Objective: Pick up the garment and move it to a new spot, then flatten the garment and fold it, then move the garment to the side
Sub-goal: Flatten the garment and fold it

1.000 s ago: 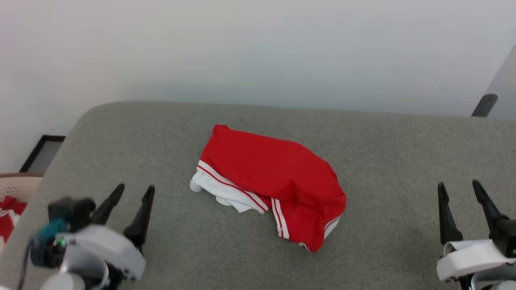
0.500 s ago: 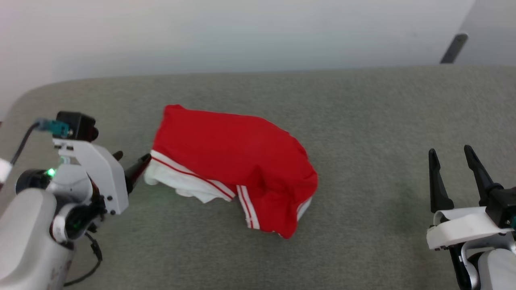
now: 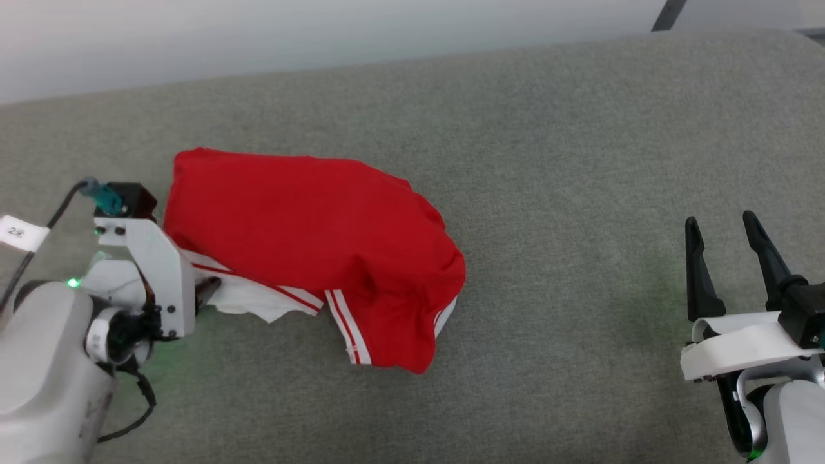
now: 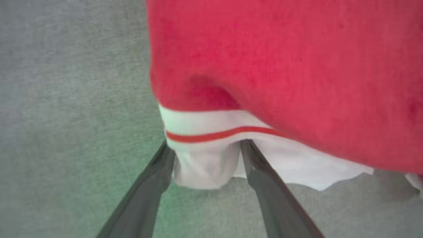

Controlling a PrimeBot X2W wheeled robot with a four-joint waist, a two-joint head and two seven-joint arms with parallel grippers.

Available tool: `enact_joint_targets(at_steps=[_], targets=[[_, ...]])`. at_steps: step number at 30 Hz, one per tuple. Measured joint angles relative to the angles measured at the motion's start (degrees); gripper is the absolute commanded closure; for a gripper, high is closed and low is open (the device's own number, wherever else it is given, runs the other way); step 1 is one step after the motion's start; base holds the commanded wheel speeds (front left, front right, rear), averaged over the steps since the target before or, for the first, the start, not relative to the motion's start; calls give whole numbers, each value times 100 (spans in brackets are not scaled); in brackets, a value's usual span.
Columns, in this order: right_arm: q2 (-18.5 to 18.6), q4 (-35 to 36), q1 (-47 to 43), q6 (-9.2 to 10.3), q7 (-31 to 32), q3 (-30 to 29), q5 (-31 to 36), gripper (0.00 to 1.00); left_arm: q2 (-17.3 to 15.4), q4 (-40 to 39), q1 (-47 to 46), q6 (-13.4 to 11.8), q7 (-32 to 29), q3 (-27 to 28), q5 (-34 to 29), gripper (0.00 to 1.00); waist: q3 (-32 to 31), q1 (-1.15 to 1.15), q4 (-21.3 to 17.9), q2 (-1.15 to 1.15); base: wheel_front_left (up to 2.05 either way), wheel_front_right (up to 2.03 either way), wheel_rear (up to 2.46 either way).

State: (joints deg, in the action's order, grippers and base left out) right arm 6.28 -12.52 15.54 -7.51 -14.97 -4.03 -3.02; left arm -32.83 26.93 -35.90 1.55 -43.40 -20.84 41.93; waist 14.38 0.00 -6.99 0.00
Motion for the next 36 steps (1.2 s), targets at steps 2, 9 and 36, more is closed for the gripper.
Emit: enact_joint_targets(at_steps=[2,9,36], targets=[[2,18,22,0,0,-2,1,0,62,163,-81,-1,-21,-32,18,0,63,0,-34,0,0,0,0],[15,13,36,0,0,16,55,0,191,544,-360,122,69,-56,47,100,127,0,-5,0,0,0,0],[189,-55,-195,0,-1,-119,108,0,-1437,-1444,617,-469,-840,327,85,100,-468,0,857,0,0,0,0]])
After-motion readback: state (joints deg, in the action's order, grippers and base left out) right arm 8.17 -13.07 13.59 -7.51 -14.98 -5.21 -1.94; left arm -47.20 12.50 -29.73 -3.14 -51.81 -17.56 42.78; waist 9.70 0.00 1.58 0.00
